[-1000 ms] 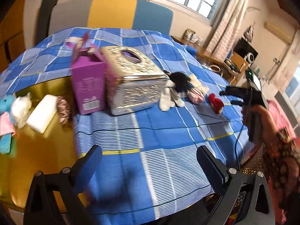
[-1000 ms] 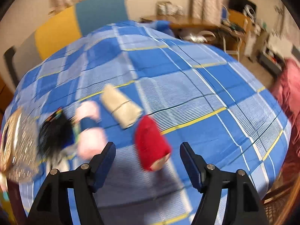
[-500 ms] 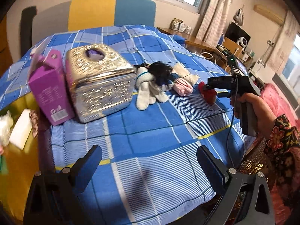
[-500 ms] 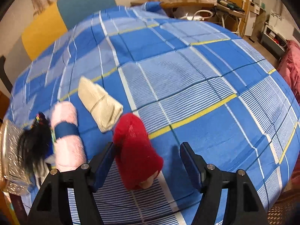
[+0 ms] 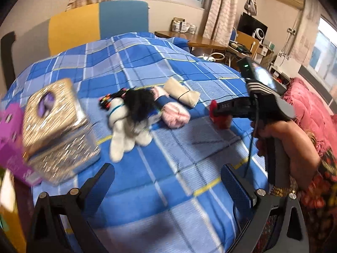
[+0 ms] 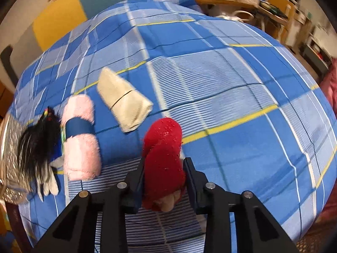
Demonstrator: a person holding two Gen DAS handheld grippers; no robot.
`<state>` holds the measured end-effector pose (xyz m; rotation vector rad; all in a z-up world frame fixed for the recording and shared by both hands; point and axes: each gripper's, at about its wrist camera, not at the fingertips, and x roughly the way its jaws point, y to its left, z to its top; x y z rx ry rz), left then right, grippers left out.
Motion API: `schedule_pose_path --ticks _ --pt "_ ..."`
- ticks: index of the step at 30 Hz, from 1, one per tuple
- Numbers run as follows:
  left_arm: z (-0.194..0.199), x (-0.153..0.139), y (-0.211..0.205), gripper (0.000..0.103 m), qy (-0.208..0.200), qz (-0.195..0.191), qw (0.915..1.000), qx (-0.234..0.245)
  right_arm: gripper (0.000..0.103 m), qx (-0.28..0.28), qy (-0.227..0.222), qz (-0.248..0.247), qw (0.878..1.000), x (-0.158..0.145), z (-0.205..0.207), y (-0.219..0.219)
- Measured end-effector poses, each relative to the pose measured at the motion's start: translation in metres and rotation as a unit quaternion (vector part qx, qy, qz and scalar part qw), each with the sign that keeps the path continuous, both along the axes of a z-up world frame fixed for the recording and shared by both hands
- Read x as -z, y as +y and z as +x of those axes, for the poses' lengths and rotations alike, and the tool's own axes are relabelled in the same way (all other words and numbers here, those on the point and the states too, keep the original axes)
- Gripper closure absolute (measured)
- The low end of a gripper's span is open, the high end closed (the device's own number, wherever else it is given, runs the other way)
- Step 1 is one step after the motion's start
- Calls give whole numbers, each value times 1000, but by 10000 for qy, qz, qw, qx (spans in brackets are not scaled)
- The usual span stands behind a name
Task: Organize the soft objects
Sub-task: 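Grasp the pink towel roll with blue band with the left gripper while the right holds the red sock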
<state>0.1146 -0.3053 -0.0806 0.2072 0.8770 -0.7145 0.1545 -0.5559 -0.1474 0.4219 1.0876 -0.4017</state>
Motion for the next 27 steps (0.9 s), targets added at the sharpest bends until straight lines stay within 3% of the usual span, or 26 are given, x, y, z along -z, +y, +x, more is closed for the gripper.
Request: schedule_pose_path --ticks 9,11,16,19,23,27 --pt "68 29 -85 6 630 163 9977 -170 70 838 -334 -764 9930 -29 -28 -24" --pt "76 38 -107 21 640 324 9974 -44 70 939 -384 -746 9920 -31 -31 -29" --pt "97 67 -137 33 669 917 9935 -130 70 986 -462 -619 9921 -31 -31 -31" --pt "102 74 -137 60 628 910 9938 -144 70 960 -503 -604 9923 -32 -31 -29" --pt "95 73 -129 70 383 771 9963 13 70 922 -552 -587 9925 -33 -30 -28" --pt "71 67 -111 71 300 623 9971 308 70 910 -564 -573 9926 -33 -30 -28"
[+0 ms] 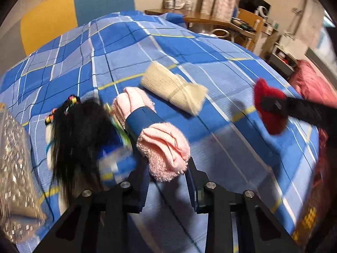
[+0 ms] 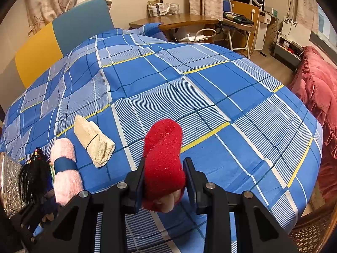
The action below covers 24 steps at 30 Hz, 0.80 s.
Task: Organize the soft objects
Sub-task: 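Grasp the pink towel roll with blue band with the left gripper while the right holds the red sock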
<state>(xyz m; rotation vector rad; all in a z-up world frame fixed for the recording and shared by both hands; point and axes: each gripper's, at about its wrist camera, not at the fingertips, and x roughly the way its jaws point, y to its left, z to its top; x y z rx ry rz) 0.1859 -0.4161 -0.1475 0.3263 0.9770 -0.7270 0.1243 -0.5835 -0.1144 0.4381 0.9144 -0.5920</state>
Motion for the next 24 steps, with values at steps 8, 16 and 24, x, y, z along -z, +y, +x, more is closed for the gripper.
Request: schedule_pose_path --ticks 8,16,24 --pt "-35 0 41 15 200 -113 9997 26 70 53 -112 92 9999 -1 -4 -3" --pt "-8 -2 12 16 87 -91 9988 -477 70 6 -126 68 9999 -1 -2 -1" --pt "-5 12 -1 58 170 156 9995 -225 70 -32 -36 3 10000 1 1 0"
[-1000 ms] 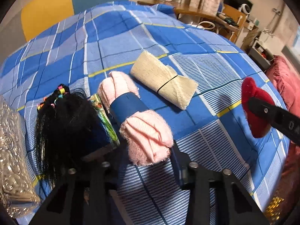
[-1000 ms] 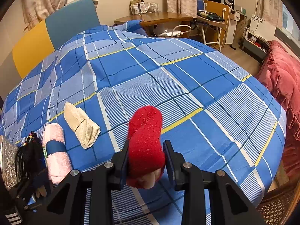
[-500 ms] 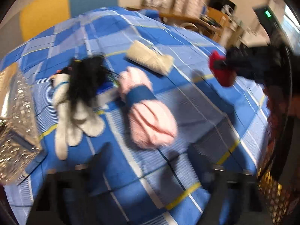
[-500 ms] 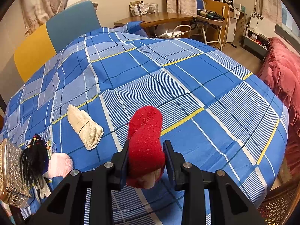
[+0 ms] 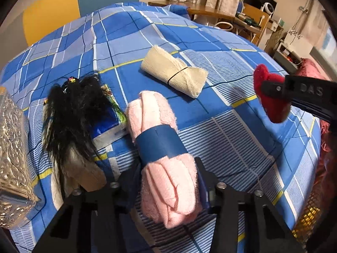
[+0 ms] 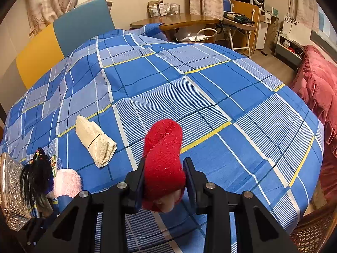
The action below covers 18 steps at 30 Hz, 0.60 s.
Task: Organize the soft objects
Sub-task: 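Carry the pink towel roll into the tray and open left while right holds the sock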
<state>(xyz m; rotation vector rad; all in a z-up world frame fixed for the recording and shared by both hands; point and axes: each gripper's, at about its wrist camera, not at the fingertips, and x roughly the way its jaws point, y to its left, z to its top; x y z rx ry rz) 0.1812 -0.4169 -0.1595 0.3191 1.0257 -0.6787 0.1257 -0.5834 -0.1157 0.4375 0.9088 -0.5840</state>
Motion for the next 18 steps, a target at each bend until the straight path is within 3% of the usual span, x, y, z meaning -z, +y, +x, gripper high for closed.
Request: schedule_pose_path --ticks 5,18 --pt "-8 -17 15 62 24 -262 9996 49 70 -35 -70 -146 9999 -4 1 3" --pt "-26 -112 98 64 -458 -1340 9899 26 70 -287 -35 -317 9991 -4 5 14"
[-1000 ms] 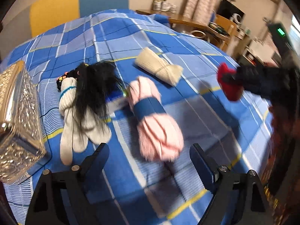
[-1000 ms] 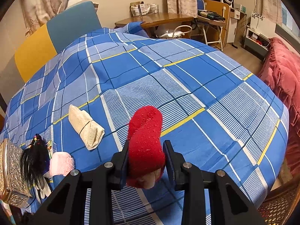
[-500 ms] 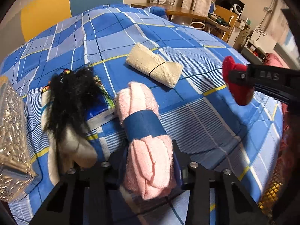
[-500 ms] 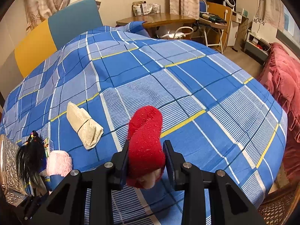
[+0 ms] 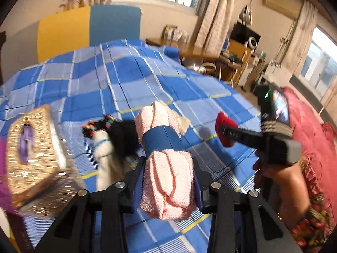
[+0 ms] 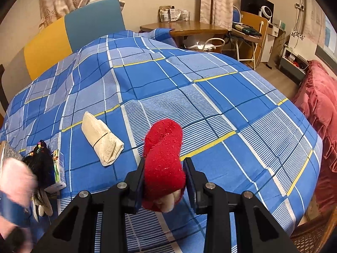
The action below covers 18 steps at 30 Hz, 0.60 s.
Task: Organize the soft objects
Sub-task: 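Carry the pink towel roll into the tray and open left while right holds the sock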
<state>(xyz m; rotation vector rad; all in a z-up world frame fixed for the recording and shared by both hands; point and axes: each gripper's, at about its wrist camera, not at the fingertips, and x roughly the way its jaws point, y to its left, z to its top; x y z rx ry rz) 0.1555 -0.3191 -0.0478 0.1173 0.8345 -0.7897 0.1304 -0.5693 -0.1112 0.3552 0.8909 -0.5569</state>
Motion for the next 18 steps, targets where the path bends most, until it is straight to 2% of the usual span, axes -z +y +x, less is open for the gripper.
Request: schedule_pose_path --ticks 10,18 --pt "-2 -61 107 63 -416 -604 9963 -439 70 11 17 -32 10000 1 -1 1" --pt "13 -72 207 63 -608 -647 9887 -1211 70 90 -49 105 9999 2 -4 -2"
